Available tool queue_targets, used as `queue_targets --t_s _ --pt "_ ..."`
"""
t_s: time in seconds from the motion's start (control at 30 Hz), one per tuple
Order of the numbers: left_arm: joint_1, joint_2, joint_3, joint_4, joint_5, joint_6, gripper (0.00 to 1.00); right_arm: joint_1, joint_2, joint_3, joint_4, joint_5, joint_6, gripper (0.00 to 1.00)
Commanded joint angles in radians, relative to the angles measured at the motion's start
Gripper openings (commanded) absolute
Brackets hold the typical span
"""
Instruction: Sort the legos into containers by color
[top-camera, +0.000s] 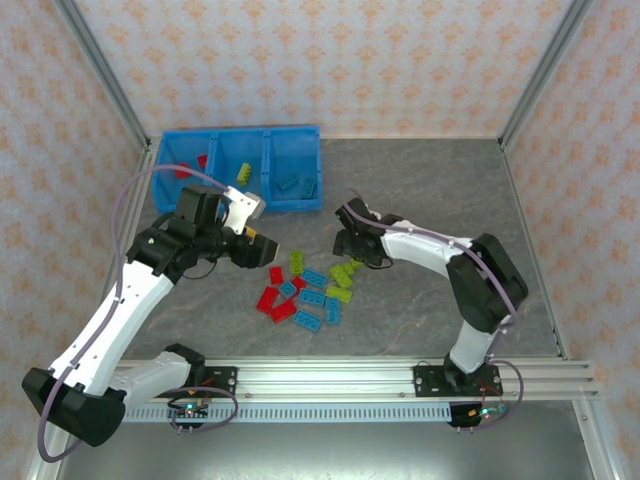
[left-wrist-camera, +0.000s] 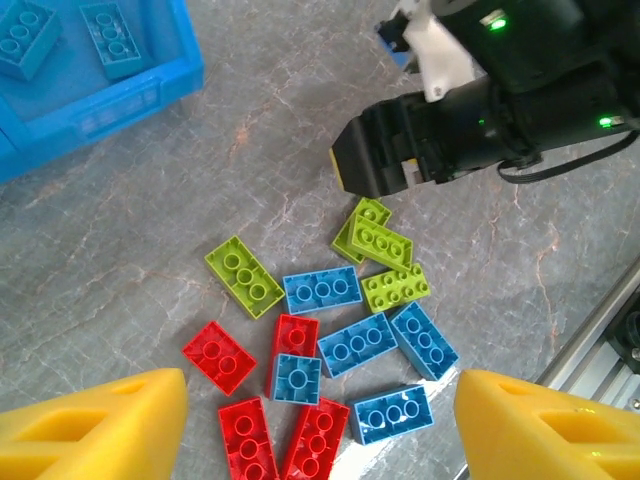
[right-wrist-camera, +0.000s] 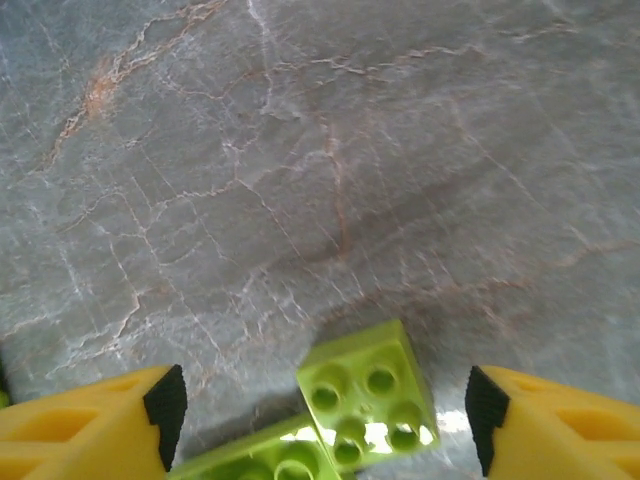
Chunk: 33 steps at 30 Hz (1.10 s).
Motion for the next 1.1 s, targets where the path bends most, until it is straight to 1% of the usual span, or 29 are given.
queue_targets --t_s 0.0,0.13,0.3,0.43,0.53,0.6,0.7,0.77,0.83,0.9,0.97,1.07 --pt "-0.004 -0.019 -0.027 -0.002 0.002 0.049 0.72 0.000 0.044 0.023 -0.012 0.035 0.010 0.71" --pt "-0.003 -0.015 -0.028 -0.007 -0.004 0.047 0.72 0.000 0.075 0.005 -0.006 0.046 0.023 0.64" --pt "-0.004 -0.016 -0.031 -0.002 -0.024 0.040 0.72 -0.001 0.046 -0.017 -0.005 0.045 0.029 0.47" --pt "-0.003 -0.020 -0.034 -0.003 -0.068 0.031 0.72 -0.001 -0.025 -0.030 -0.005 0.052 0.033 0.41" --pt "-0.003 -0.035 -0.040 0.008 -0.096 0.025 0.74 -0.001 -0.121 -0.044 0.018 0.072 0.012 0.34" --pt "-0.003 -0.051 -0.046 0.018 -0.119 0.019 0.75 0.001 -0.186 -0.047 0.041 0.082 -0.018 0.32" --pt "-0.003 -0.090 -0.060 0.044 -0.156 0.009 0.83 0.018 -0.261 -0.028 0.084 0.066 -0.081 0.32" --pt "-0.002 -0.133 -0.078 0.075 -0.209 -0.009 0.94 0.065 -0.286 0.011 0.131 0.054 -0.147 0.31" --pt "0.004 -0.181 -0.096 0.102 -0.273 -0.022 1.00 0.120 -0.263 0.077 0.186 0.029 -0.214 0.31" --pt "0.013 -0.225 -0.112 0.120 -0.341 -0.037 1.00 0.157 -0.198 0.160 0.232 -0.010 -0.252 0.31" --pt "0.024 -0.273 -0.128 0.132 -0.432 -0.052 1.00 0.184 -0.095 0.278 0.265 -0.040 -0.289 0.31" --pt "0.035 -0.333 -0.151 0.145 -0.553 -0.069 1.00 0.194 0.084 0.469 0.289 -0.057 -0.331 0.30"
